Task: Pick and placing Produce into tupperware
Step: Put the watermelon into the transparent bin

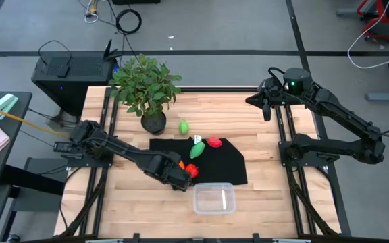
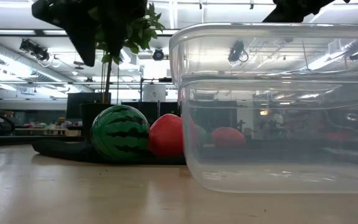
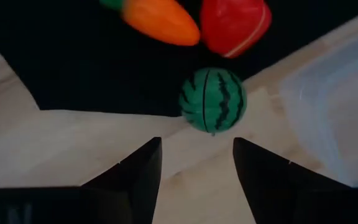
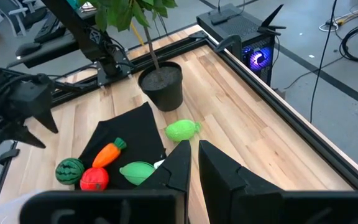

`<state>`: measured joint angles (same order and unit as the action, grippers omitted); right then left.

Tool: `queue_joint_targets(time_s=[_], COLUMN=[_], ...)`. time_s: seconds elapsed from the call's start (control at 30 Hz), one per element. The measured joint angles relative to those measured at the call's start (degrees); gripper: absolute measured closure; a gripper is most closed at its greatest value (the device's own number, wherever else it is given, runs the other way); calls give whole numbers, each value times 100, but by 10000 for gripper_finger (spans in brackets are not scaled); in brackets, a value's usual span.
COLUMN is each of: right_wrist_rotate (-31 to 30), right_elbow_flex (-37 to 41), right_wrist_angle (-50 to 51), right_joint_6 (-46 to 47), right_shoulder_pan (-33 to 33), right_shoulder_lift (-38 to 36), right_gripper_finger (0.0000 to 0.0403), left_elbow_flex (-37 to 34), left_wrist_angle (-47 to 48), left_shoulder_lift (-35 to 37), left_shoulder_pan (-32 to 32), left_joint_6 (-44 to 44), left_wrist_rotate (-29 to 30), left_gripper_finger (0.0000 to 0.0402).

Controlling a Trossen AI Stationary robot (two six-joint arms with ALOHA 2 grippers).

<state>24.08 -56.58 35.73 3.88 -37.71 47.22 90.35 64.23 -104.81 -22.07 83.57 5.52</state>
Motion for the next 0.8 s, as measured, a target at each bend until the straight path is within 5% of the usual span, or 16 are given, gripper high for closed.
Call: queue_joint_targets(time_s=[0.33, 0.8], right_wrist_rotate=[0, 0], right_elbow_flex=[0, 0], right_wrist_angle=[13, 122], right_joint_6=[2, 3], right_shoulder_pan=[0, 0], right_shoulder_lift=[2, 2], right_gripper_finger=[365, 365], left_elbow_flex=[2, -2], left_wrist_angle=[-815, -835], left_shoulder_lift=[9, -252], left_shoulder_pan=[49, 114], left_joint_6=[-920, -365], left_wrist_rotate=[157, 226], left_gripper_finger=[209, 162])
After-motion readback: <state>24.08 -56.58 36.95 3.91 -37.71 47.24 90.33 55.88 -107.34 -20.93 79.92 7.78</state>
